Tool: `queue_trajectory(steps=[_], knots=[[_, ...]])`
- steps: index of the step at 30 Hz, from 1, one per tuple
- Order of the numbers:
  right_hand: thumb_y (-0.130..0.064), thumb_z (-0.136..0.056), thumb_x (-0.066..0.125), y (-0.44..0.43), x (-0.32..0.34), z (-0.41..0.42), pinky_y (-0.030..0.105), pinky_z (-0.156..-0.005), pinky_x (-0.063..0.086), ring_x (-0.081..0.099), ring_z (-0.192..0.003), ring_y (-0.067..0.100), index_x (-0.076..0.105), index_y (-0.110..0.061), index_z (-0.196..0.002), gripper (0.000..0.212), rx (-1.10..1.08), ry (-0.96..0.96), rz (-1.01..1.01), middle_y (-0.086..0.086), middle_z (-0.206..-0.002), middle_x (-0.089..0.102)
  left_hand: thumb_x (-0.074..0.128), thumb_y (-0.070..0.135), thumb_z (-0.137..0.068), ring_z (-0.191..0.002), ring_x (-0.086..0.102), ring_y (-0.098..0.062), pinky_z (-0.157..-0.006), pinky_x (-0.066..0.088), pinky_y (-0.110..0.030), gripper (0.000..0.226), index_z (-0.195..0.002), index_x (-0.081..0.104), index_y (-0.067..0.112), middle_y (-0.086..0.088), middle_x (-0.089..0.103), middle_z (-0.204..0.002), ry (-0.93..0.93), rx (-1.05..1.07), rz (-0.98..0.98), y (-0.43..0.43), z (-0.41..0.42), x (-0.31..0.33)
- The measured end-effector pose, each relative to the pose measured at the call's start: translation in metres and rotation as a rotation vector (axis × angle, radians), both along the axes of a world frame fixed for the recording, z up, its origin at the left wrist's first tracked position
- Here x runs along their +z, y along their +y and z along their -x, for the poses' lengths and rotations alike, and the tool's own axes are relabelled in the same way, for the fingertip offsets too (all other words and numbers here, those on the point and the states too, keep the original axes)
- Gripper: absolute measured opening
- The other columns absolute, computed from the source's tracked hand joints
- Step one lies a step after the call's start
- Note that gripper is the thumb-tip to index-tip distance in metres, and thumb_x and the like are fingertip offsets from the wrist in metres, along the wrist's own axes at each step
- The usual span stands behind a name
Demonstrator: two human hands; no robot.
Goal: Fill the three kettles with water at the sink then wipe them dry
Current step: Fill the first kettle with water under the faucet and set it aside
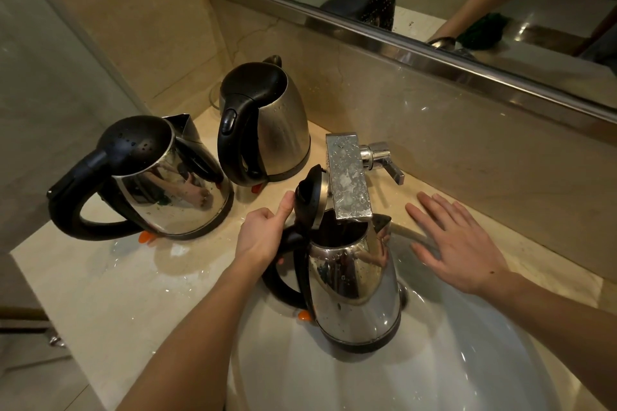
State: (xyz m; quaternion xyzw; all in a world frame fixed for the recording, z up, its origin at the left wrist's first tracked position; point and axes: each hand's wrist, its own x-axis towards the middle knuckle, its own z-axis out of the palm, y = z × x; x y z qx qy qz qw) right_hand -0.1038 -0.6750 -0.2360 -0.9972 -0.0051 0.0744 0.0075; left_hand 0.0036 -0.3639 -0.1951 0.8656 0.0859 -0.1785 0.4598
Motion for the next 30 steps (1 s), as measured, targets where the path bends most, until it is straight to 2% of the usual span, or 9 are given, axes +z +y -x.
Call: queue_trajectory(steps=[3,7,12,17,19,22,25,28,30], knots=[[-0.067,-0.093,0.003,0.000,0.000,0.000,0.042,-0.121,0.007,0.003,-0.150,0.016,0.006,-0.034,-0.155,0.071,0.002,0.006,0.006,-0.002,-0.164,0.006,0.030,0.109,-0.036,-0.088,0.066,-0.043,-0.079,0.056,-0.060,0.118,-0.081,0.057,0.003,-0.012,0.053,-0.075,0.005,0.020,-0.002,-0.001,0.001,0.001],[-0.068,-0.092,0.001,0.000,0.001,-0.001,0.043,-0.121,0.009,0.003,-0.150,0.016,0.005,-0.034,-0.155,0.072,0.003,0.003,-0.006,-0.001,-0.163,0.007,0.030,0.109,-0.034,-0.088,0.066,-0.043,-0.080,0.056,-0.061,0.112,-0.075,0.053,0.008,-0.014,0.053,-0.076,0.009,0.030,-0.004,-0.003,0.003,0.003],[-0.069,-0.091,-0.001,0.000,0.001,0.000,0.042,-0.122,0.005,-0.002,-0.150,0.015,0.001,-0.035,-0.155,0.072,0.003,0.008,-0.002,-0.002,-0.163,0.002,0.034,0.096,-0.049,-0.088,0.065,-0.042,-0.080,0.056,-0.058,0.088,-0.069,0.048,0.011,-0.011,0.052,-0.073,-0.015,0.031,-0.010,-0.008,0.006,0.013],[-0.068,-0.093,0.002,0.002,0.002,0.000,0.042,-0.121,0.008,0.004,-0.150,0.015,0.008,-0.033,-0.155,0.072,-0.002,0.004,-0.004,-0.001,-0.163,0.008,0.035,0.090,-0.055,-0.082,0.065,-0.036,-0.076,0.059,-0.054,0.082,-0.070,0.048,0.011,-0.010,0.052,-0.073,0.015,0.038,0.014,-0.008,0.006,0.015],[-0.067,-0.093,0.003,0.001,0.002,0.000,0.042,-0.121,0.008,0.003,-0.150,0.015,0.008,-0.033,-0.155,0.071,-0.002,0.004,-0.004,-0.002,-0.163,0.008,0.035,0.089,-0.057,-0.082,0.065,-0.035,-0.070,0.060,-0.048,0.085,-0.074,0.050,0.008,-0.012,0.053,-0.075,0.026,0.039,0.027,-0.008,0.006,0.015],[-0.066,-0.094,0.007,0.000,0.001,0.000,0.042,-0.122,0.007,0.001,-0.150,0.015,0.007,-0.034,-0.156,0.070,0.000,0.012,0.008,-0.002,-0.164,0.007,0.034,0.094,-0.054,-0.083,0.067,-0.037,-0.062,0.059,-0.043,0.102,-0.086,0.058,0.001,-0.015,0.055,-0.080,0.033,0.048,0.051,-0.005,0.005,0.010],[-0.067,-0.093,0.005,0.001,0.001,-0.001,0.042,-0.122,0.006,0.000,-0.150,0.015,0.006,-0.034,-0.155,0.070,-0.001,0.011,0.007,-0.002,-0.164,0.005,0.028,0.091,-0.063,-0.068,0.055,-0.028,-0.070,0.053,-0.045,0.086,-0.075,0.048,0.008,-0.014,0.047,-0.075,-0.014,0.018,0.023,-0.004,0.004,0.009],[-0.068,-0.092,0.001,0.000,0.001,-0.001,0.041,-0.122,0.002,-0.003,-0.149,0.014,0.002,-0.035,-0.155,0.071,0.006,0.017,0.011,-0.003,-0.163,0.000,0.021,0.083,-0.079,-0.073,0.054,-0.026,-0.083,0.048,-0.047,0.082,-0.077,0.051,0.006,-0.012,0.047,-0.073,-0.021,0.041,-0.014,-0.005,0.003,0.005],[-0.069,-0.092,0.000,0.000,0.001,-0.001,0.040,-0.122,0.002,-0.003,-0.149,0.014,0.001,-0.035,-0.155,0.072,0.003,0.017,0.010,-0.003,-0.163,-0.001,0.020,0.073,-0.090,-0.075,0.053,-0.026,-0.081,0.045,-0.043,0.077,-0.080,0.052,0.005,-0.013,0.049,-0.074,-0.041,0.067,-0.047,-0.004,0.002,0.001]])
